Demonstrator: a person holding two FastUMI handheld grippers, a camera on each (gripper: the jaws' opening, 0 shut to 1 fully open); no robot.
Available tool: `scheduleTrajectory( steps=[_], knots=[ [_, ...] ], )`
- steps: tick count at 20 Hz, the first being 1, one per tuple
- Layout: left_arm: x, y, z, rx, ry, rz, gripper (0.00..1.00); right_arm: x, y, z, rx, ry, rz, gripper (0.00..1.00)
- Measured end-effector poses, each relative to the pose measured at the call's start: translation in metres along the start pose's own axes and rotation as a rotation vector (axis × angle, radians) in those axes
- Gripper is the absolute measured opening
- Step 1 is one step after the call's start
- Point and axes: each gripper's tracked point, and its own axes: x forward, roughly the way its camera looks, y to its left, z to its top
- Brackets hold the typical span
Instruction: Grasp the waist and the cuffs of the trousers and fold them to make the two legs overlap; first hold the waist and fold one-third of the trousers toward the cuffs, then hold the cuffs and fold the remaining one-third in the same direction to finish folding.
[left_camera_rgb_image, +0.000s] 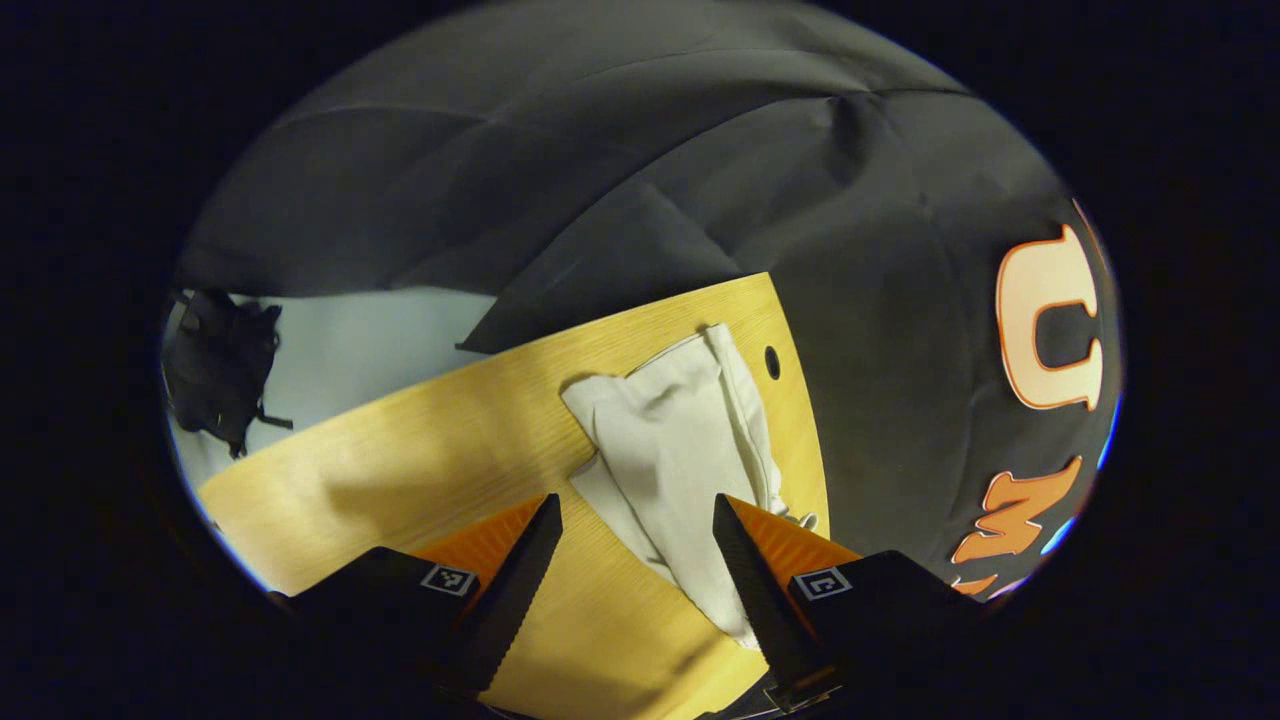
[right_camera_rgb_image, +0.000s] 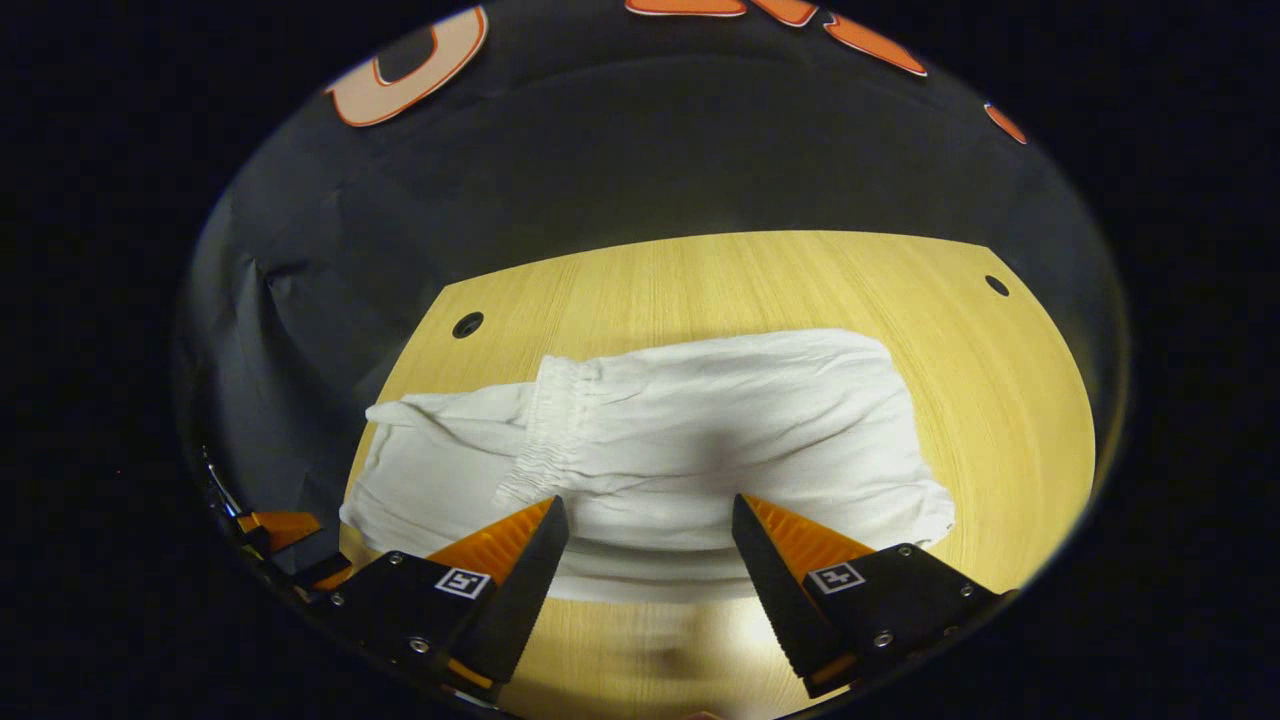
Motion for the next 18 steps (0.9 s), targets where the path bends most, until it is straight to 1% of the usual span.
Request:
scheduleTrajectory(
  steps=[3,7,10,12,13,14,15,17,18],
  knots=[
    [0.017,0.005,-0.001,-0.020,-0.018,0.047,0.99,-0.010,-0.020,0.007,0.038,-0.010,-0.009,0.99],
    [0.032,0.008,0.005,-0.035,-0.059,0.086,0.99,-0.017,-0.049,0.012,0.094,-0.012,-0.035,0.99],
    [0.042,-0.001,0.006,0.007,-0.072,0.088,0.96,-0.018,-0.064,0.011,0.132,-0.002,-0.043,0.99],
    [0.049,-0.011,0.007,0.020,-0.074,0.079,1.00,-0.017,-0.070,0.010,0.150,0.005,-0.042,0.99],
    [0.054,-0.016,0.007,0.030,-0.073,0.077,0.98,-0.017,-0.075,0.011,0.157,0.006,-0.044,0.99],
    [0.058,-0.018,0.011,0.045,-0.080,0.087,1.00,-0.018,-0.079,0.011,0.163,0.007,-0.045,0.99],
    [0.063,-0.020,0.010,0.061,-0.070,0.102,0.99,-0.018,-0.082,0.011,0.170,0.010,-0.046,0.99],
    [0.075,-0.014,0.008,0.076,-0.053,0.164,0.55,-0.016,-0.089,0.009,0.181,0.017,-0.053,0.99],
    [0.092,-0.010,0.009,0.085,-0.060,0.182,0.33,-0.016,-0.093,0.009,0.187,0.019,-0.058,0.99]
  ],
)
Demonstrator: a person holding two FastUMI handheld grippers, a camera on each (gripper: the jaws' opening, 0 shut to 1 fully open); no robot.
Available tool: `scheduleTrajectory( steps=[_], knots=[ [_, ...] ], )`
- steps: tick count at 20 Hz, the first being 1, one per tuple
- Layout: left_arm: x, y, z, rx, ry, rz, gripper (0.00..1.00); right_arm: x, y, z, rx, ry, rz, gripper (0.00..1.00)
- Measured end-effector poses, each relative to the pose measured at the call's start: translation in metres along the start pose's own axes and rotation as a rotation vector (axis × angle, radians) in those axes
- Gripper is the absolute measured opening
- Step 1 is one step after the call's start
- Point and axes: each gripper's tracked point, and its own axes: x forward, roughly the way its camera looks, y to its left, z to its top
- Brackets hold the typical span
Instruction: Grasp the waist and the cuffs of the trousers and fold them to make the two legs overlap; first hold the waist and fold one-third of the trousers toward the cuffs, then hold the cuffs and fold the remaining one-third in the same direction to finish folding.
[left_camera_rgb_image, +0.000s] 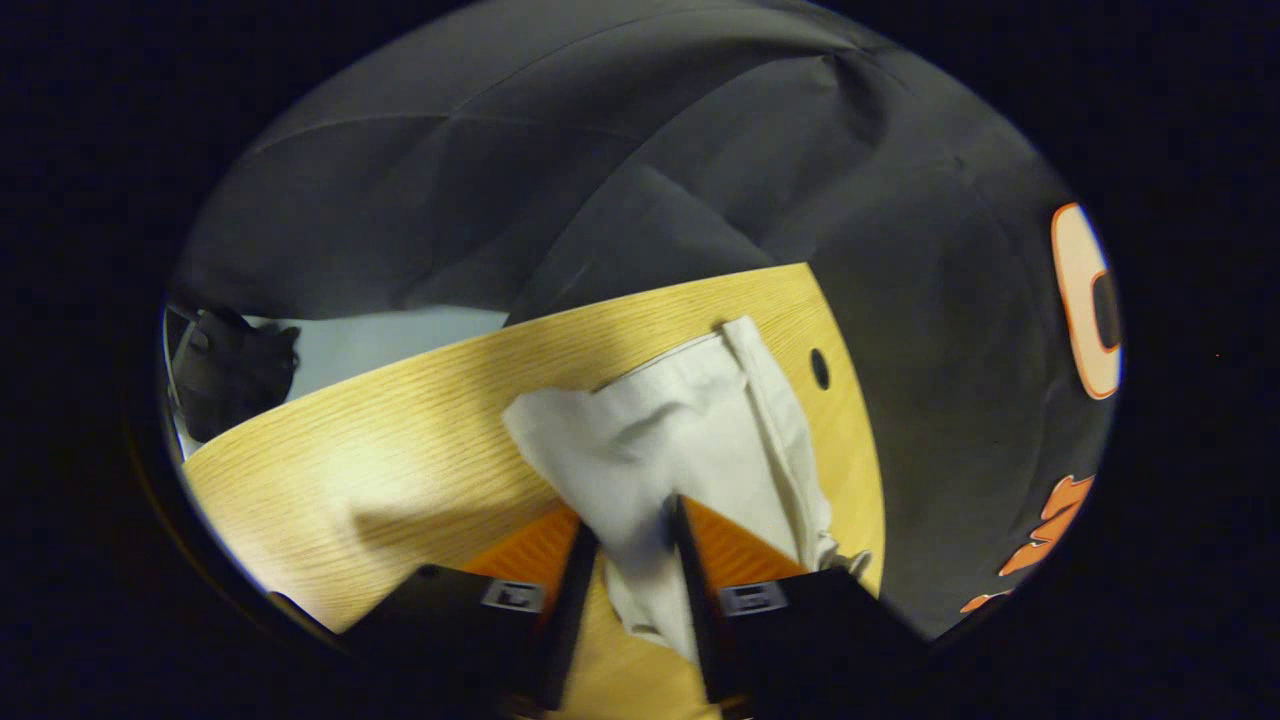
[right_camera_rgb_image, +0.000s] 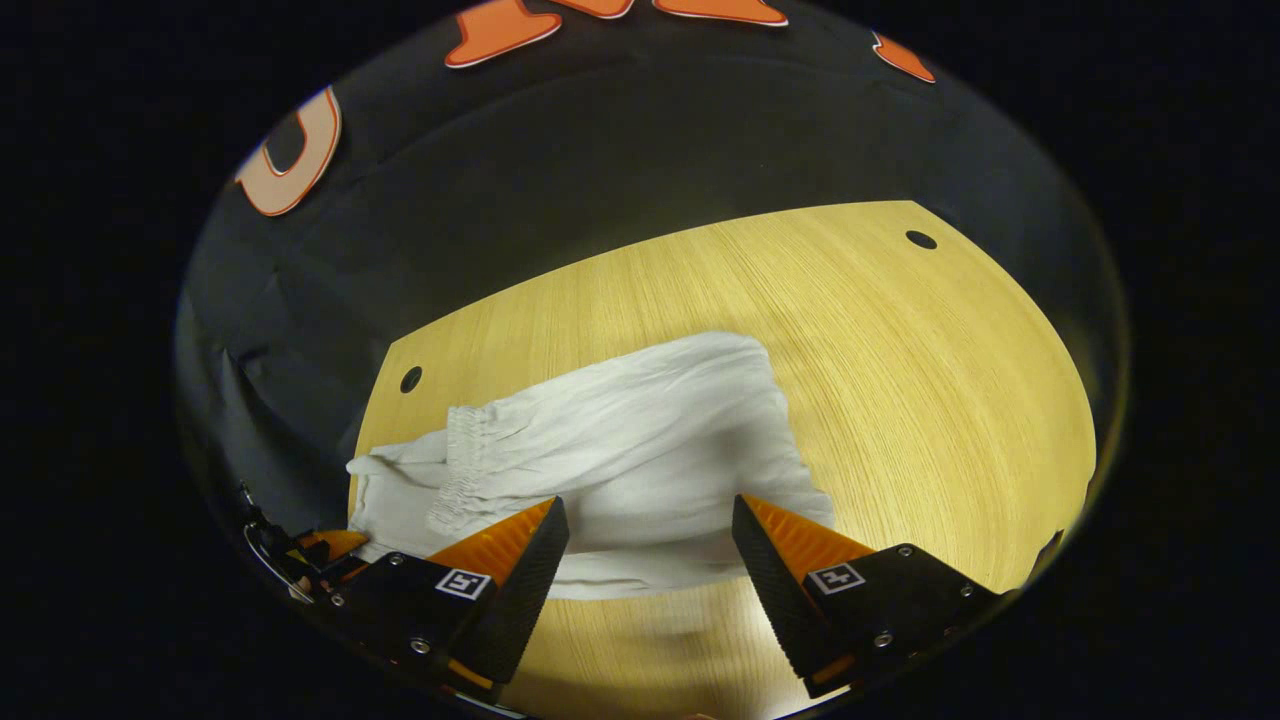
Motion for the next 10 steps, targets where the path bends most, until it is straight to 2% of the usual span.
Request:
scheduleTrajectory(
  steps=[1,2,3,6,10],
  knots=[
    [-0.014,-0.003,0.001,0.019,0.005,0.009,0.11,0.001,-0.004,-0.001,0.005,0.002,-0.004,0.99],
    [-0.007,-0.012,0.002,0.042,0.003,-0.019,0.12,0.002,-0.008,0.000,0.010,0.004,-0.008,0.99],
    [-0.005,-0.024,0.004,0.061,-0.011,-0.063,0.05,0.002,-0.012,-0.001,0.015,0.006,-0.008,0.99],
    [-0.023,-0.051,0.020,0.188,-0.086,-0.109,0.06,0.000,-0.024,0.003,0.018,-0.003,-0.010,0.99],
    [-0.066,-0.113,0.029,0.339,-0.179,-0.190,0.04,0.000,-0.038,0.011,-0.015,-0.024,-0.020,0.99]
  ],
)
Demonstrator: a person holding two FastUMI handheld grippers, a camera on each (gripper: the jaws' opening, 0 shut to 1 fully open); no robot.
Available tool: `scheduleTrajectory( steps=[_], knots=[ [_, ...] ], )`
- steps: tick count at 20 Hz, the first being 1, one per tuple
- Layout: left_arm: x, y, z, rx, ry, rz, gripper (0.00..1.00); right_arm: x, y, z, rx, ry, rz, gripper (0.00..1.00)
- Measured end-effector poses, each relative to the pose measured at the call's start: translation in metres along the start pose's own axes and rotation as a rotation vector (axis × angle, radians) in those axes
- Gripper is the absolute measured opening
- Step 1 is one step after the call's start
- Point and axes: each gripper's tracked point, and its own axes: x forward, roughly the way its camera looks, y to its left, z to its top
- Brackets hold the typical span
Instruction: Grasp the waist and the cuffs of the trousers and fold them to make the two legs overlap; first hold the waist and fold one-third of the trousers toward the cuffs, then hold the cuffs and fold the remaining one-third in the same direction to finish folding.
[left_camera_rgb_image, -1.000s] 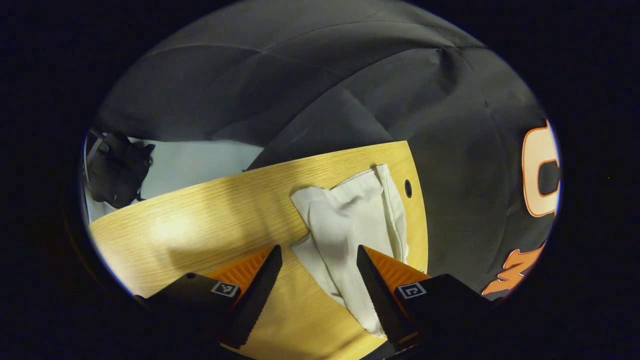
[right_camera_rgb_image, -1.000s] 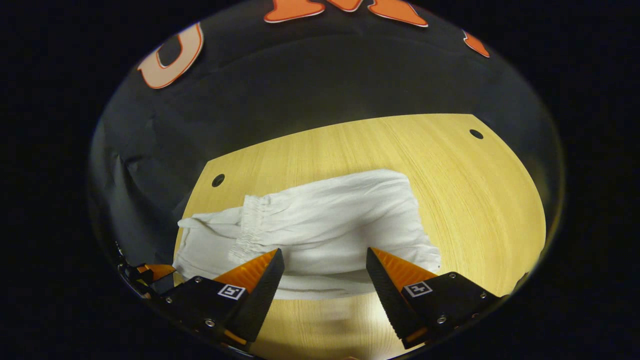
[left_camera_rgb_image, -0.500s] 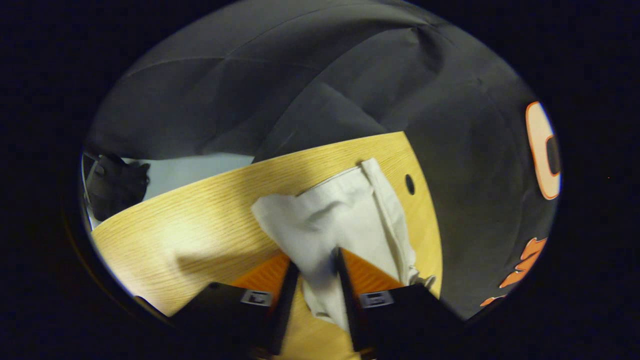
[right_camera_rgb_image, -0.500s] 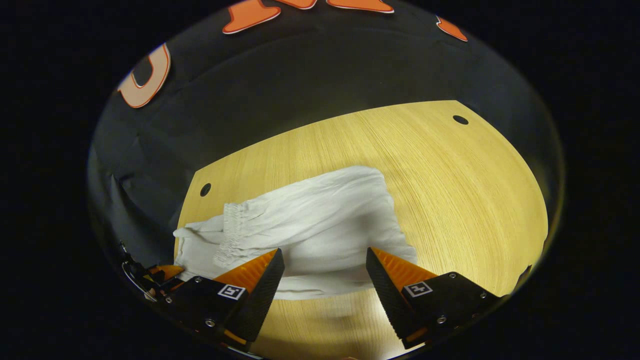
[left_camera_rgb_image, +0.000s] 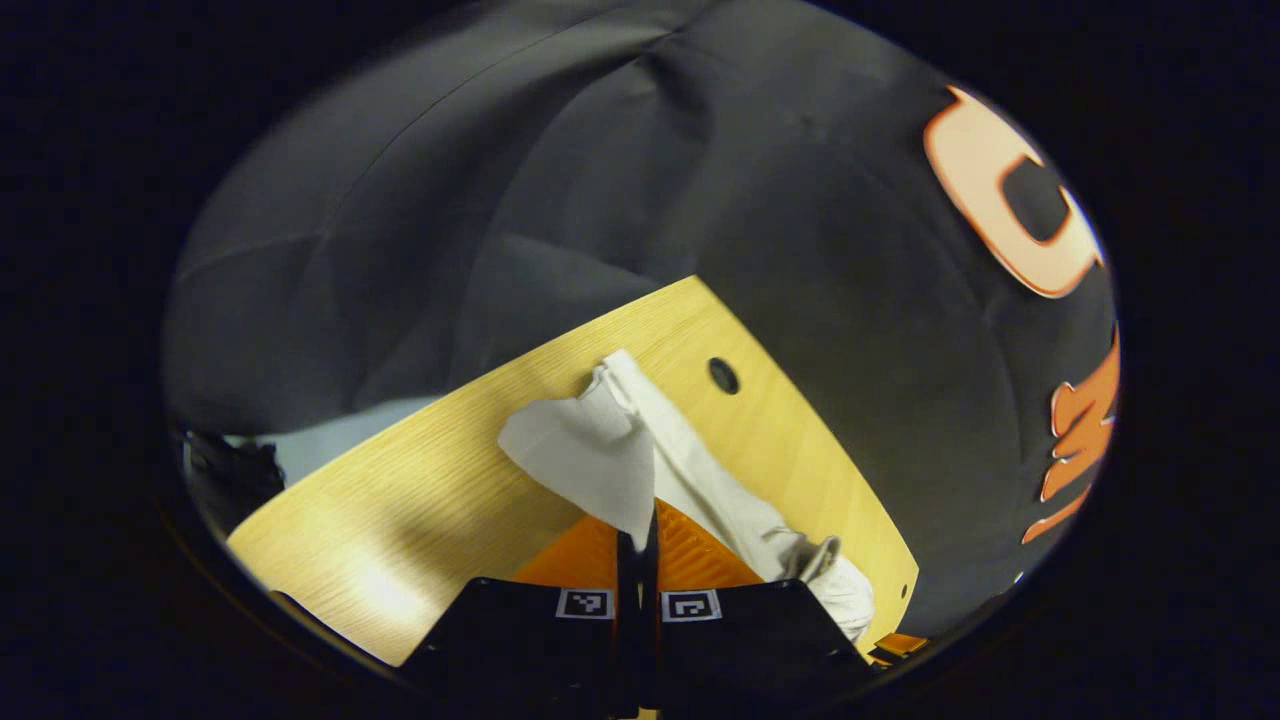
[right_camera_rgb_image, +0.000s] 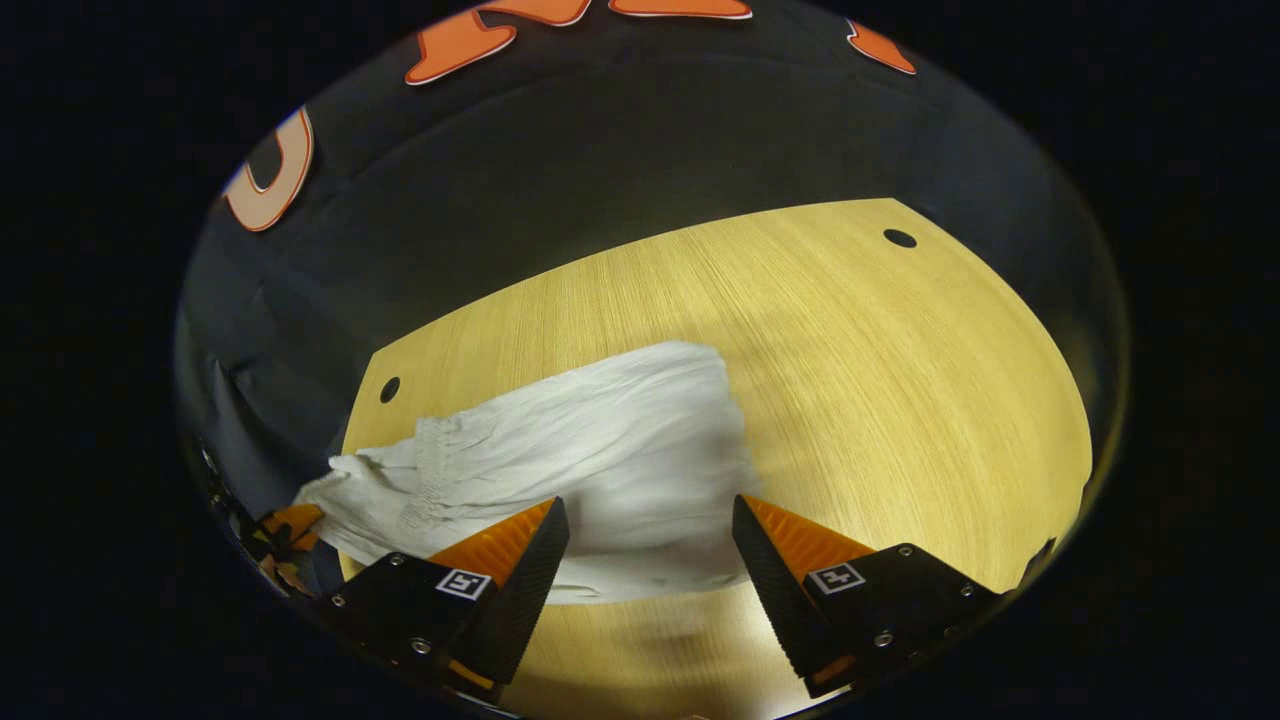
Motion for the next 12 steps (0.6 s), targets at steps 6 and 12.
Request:
scheduleTrajectory(
  steps=[6,12],
  knots=[
    [-0.037,-0.123,0.030,0.252,-0.142,-0.157,0.04,-0.011,-0.031,0.007,-0.050,-0.039,-0.008,0.99],
    [-0.050,-0.233,-0.011,0.470,-0.153,-0.262,0.03,-0.028,-0.084,0.020,-0.030,-0.072,-0.013,0.99]
  ],
)
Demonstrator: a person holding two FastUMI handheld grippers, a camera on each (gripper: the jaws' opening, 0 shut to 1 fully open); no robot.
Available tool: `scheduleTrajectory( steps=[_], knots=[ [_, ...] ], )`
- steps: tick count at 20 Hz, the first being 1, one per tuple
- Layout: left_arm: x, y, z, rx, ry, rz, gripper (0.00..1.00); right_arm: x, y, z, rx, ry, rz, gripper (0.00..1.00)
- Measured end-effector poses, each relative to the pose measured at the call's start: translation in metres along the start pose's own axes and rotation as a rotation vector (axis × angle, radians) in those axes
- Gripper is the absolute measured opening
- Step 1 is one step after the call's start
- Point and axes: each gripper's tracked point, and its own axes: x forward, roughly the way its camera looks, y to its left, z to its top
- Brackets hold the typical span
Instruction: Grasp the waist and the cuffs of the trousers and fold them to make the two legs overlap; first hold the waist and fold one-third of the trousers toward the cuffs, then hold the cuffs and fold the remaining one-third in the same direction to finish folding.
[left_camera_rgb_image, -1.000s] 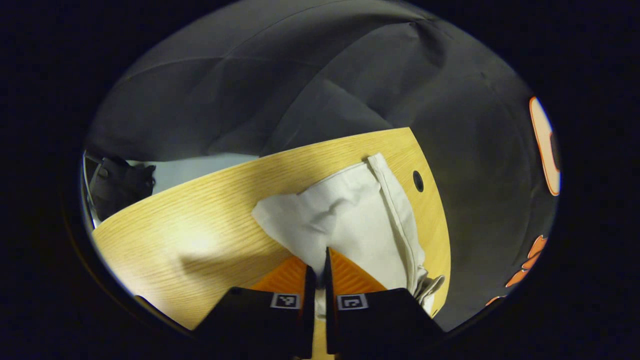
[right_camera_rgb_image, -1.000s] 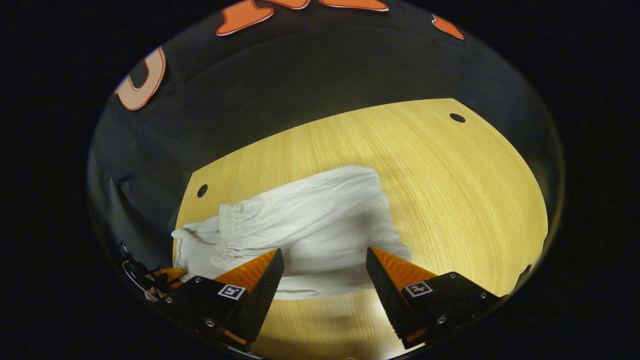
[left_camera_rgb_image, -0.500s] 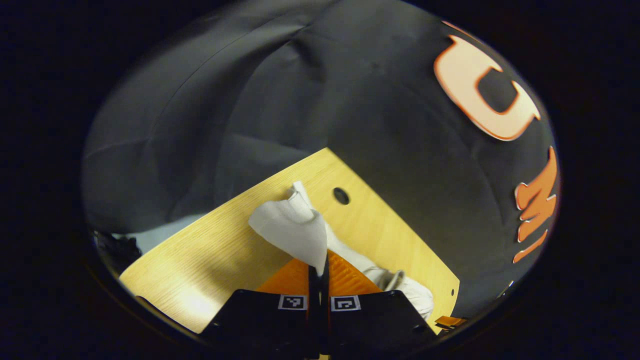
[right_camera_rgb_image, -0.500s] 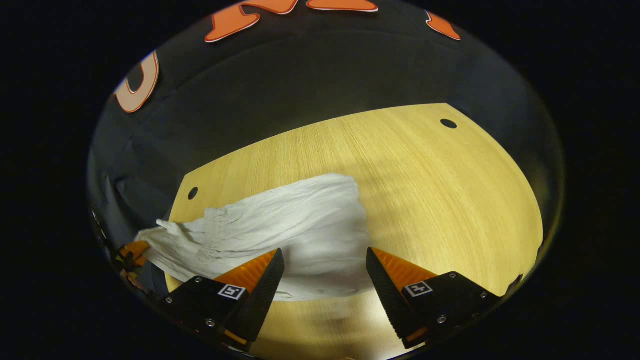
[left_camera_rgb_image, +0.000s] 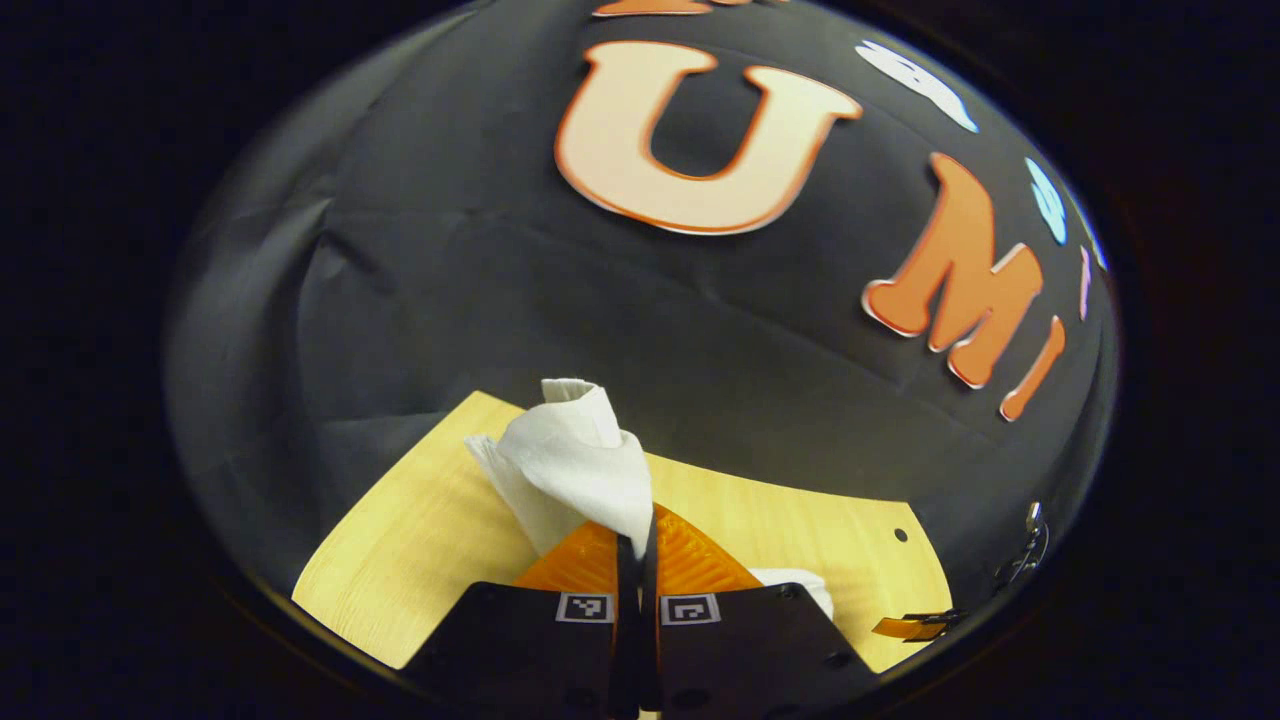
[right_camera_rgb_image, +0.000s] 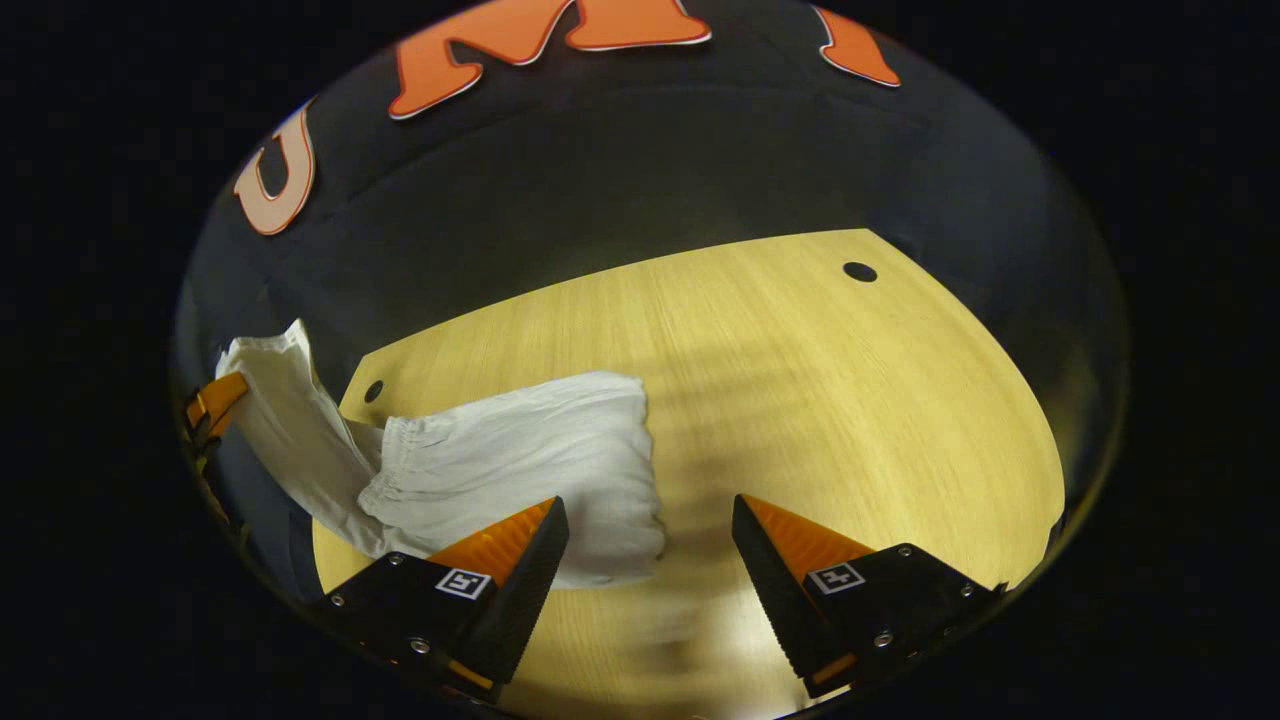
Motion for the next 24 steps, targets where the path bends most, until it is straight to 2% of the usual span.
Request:
scheduleTrajectory(
  steps=[4,8,9,12,15,20,21,24],
  knots=[
    [0.019,-0.081,-0.027,0.071,0.052,-0.077,0.03,-0.009,-0.039,-0.004,0.035,0.002,-0.014,0.99],
    [0.046,-0.153,-0.075,0.122,0.127,-0.134,0.01,-0.014,-0.075,-0.012,0.069,0.012,-0.029,0.99],
    [0.055,-0.165,-0.090,0.139,0.145,-0.145,0.04,-0.015,-0.083,-0.014,0.076,0.011,-0.032,0.99],
    [0.077,-0.188,-0.142,0.176,0.231,-0.171,0.04,-0.018,-0.103,-0.022,0.091,0.023,-0.036,0.99],
    [0.078,-0.207,-0.193,0.250,0.296,-0.174,0.03,-0.017,-0.120,-0.032,0.106,0.042,-0.039,0.99],
    [0.071,-0.214,-0.245,0.369,0.378,-0.173,0.05,-0.015,-0.135,-0.040,0.105,0.059,-0.033,0.99],
    [0.071,-0.216,-0.253,0.383,0.389,-0.170,0.02,-0.015,-0.136,-0.040,0.104,0.062,-0.033,0.99],
    [0.069,-0.222,-0.275,0.412,0.424,-0.190,0.07,-0.016,-0.137,-0.041,0.101,0.066,-0.027,0.99]
  ],
)
